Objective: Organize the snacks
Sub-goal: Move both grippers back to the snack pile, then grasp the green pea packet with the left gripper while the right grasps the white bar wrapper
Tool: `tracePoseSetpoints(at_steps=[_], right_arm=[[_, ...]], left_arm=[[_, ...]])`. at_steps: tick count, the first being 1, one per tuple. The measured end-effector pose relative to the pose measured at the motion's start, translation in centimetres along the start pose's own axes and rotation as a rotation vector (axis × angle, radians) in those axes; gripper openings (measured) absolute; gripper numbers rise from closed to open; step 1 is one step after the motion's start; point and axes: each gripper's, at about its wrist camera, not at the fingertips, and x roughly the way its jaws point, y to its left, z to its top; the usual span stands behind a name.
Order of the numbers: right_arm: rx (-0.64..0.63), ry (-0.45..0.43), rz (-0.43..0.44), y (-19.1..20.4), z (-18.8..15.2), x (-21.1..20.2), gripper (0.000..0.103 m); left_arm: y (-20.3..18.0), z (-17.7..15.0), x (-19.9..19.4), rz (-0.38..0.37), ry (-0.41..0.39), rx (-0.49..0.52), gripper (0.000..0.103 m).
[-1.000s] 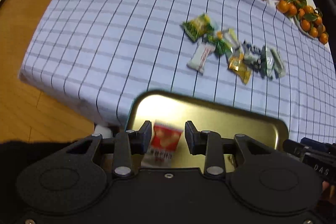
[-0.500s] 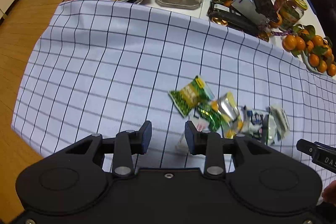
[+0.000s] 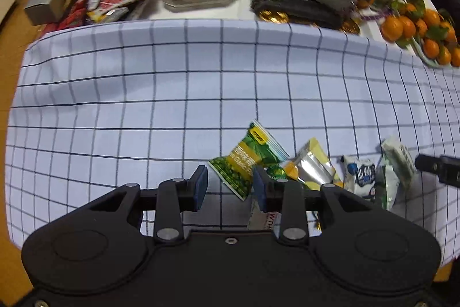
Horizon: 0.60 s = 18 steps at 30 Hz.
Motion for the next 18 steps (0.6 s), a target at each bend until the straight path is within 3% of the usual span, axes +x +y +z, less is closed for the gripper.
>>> tracePoseSetpoints(at_steps=[6,13,18], right_arm=[[0.035,0.038,0.014,0.2,0.5,0.8,0.053],[-0.095,-0.008,-0.025,3.0,0.5,0.3,0.052],[-0.099,0.036,0.002,3.0,0.2,0.8,0.052]], left_arm=[[0.0,0.3,1.3,0.007,0.027,0.004,0.043],[-1.4,1.1,2.4,-0.009,0.045,0.041,0.043],[-2.0,1.4,3.4,0.016,0.061,0.078,0.043]])
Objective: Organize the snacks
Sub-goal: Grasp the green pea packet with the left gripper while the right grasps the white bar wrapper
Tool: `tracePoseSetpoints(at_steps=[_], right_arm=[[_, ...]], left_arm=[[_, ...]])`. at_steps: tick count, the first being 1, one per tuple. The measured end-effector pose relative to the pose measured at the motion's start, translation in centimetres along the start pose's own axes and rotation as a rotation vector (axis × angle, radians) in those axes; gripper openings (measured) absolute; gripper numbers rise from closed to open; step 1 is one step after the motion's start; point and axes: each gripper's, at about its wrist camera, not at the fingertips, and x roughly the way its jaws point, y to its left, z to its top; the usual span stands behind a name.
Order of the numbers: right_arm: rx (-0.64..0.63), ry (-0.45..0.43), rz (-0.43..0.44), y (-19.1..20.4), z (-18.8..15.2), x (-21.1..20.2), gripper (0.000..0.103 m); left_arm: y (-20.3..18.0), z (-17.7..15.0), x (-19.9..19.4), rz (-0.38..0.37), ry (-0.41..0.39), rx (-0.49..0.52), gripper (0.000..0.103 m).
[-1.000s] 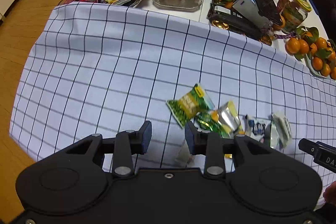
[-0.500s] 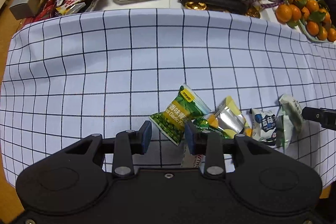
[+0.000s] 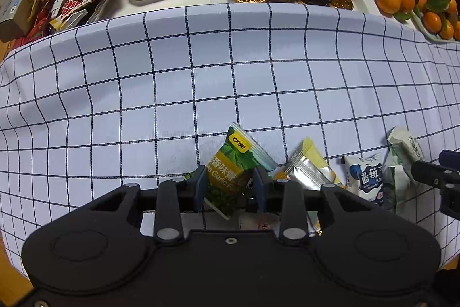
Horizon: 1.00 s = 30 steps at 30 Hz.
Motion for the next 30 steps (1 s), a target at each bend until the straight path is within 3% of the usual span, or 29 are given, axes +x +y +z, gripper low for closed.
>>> tracePoseSetpoints(at_steps=[5,17,24,30], right_arm=[[0.020,0.010,0.008,-0.8,0.0,-0.1,0.052],[0.077,0.030,0.031,-1.8,0.7,0.1,0.053],[0.087,0.042,0.033,-2.4,0.8,0.4,0.053],[0.119,0.067,0.068,-3.2,1.0,0.7,0.053]], left_arm=[[0.0,0.0,0.8,0.042,0.004,-0.007,0.047],[0.0,1.6,2.2,0.041,0.035,-0.116,0.047],[2.1,2.8,3.2,0.008,0.053,-0.226,0.049],[2.0,3.7,4.3,0.042,0.056,-0.235,0.052]])
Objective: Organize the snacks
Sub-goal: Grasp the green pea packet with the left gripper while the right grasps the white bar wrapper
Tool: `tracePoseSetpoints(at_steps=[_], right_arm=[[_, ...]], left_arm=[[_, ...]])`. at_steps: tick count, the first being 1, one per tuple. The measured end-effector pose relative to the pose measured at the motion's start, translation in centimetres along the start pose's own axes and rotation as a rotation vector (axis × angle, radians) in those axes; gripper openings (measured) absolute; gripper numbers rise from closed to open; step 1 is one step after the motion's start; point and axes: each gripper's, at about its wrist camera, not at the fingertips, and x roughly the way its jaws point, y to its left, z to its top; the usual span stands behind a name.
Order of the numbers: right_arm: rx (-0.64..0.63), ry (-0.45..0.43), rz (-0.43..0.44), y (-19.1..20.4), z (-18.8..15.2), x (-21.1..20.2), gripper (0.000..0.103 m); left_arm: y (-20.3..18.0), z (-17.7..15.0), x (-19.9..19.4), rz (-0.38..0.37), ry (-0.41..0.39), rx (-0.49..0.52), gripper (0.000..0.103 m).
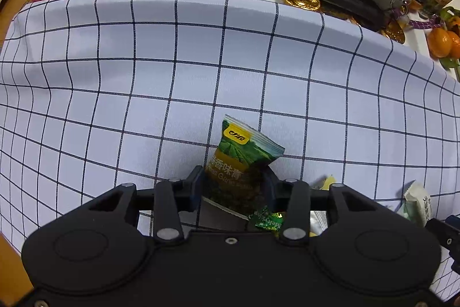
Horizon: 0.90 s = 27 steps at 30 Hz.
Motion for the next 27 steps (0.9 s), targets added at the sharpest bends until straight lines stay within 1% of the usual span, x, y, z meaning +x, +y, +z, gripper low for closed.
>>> tracePoseSetpoints(at_steps=[5,9,10,12,18,22,27], right_arm=[[0.001,0.022,-0.007,0.3,0.1,1.1,0.053],[-0.039,-0.002,-0.069,1.0,0.1,1.9,0.052],[-0.055,-0.010,-0.083,1.2,0.1,2.1,0.052],[-0.081,-0.013,-0.096,1.5,0.1,2.4,0.046],[-0.098,0.004,-0.115,1.9,0.0,3.2,0.041],[-0.077,0.007,-0.123,1.8,-0.1,3.4,0.040],[-0.086,0.006,-0.121,1.9,-0.2,3.3,0.040]], left_arm=[[-1.5,-0.8,0.0,0.021,-0.004,0.003,0.051],[-1.7,-1.2,-0.4,0.000,-0.007,-0.021,0.049],[-1.5,-1.2,-0.3,-0.007,-0.005,-0.030,0.049],[-1.0,-1.0,-0.2,-0.019,0.000,-0.046,0.049],[-0.3,-0.9,0.0,-0.028,0.010,-0.066,0.051],[0.3,-0.9,-0.1,-0.025,0.015,-0.073,0.052],[0.7,-0.8,0.4,-0.027,0.014,-0.083,0.052]])
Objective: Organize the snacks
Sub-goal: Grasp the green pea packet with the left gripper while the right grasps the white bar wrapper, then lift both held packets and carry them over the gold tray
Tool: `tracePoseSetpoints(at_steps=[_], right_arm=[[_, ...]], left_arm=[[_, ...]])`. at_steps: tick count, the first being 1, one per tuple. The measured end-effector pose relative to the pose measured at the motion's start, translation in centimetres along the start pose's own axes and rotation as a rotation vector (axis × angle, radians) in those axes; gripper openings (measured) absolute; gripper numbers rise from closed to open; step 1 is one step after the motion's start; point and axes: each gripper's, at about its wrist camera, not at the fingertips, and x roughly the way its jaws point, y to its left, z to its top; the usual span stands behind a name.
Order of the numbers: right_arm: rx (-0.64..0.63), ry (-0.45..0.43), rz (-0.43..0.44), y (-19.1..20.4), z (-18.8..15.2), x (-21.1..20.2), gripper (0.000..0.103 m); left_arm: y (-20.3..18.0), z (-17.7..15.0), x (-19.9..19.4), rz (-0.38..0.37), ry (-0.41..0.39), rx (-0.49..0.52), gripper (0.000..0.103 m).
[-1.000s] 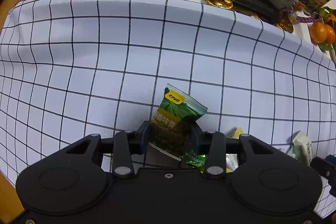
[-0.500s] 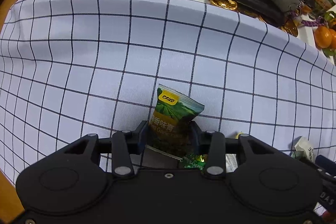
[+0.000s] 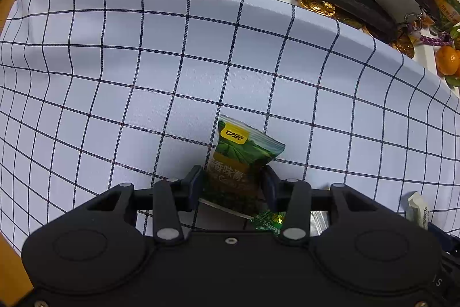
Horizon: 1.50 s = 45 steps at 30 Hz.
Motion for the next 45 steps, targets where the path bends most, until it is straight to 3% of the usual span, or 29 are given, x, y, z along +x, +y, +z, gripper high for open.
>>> tracePoseSetpoints(at_steps=[4,7,12,16,32,39,45], right_arm=[[0.059,0.008,0.021,-0.7,0.3,0.1,0.040],[0.113,0.024,0.015,-1.5,0.6,0.0,0.021],[0.238,0.045,0.092,-3.8,1.0,-0.4,0.021],[0.287,0.007,0.114,-5.0,1.3,-1.7,0.021],[0.211,-0.086,0.082,-4.4,0.6,-4.7,0.021],[0.175,-0.085,0.046,-4.1,-0.5,-4.8,0.021],[0.164,-0.074,-0.002,-4.1,-1.6,-4.3,0.021]], left_arm=[[0.2,-0.2,0.0,-0.006,-0.006,-0.008,0.050],[0.2,-0.3,-0.2,-0.005,-0.016,-0.009,0.046],[0.4,-0.5,-1.8,-0.004,-0.039,-0.015,0.043],[1.1,-0.5,-3.3,-0.033,-0.050,-0.027,0.043],[3.6,-3.7,-6.3,-0.044,-0.076,-0.023,0.043],[4.5,-6.1,-7.5,-0.052,-0.091,0.006,0.043],[6.0,-8.2,-8.5,-0.043,-0.117,-0.035,0.042]])
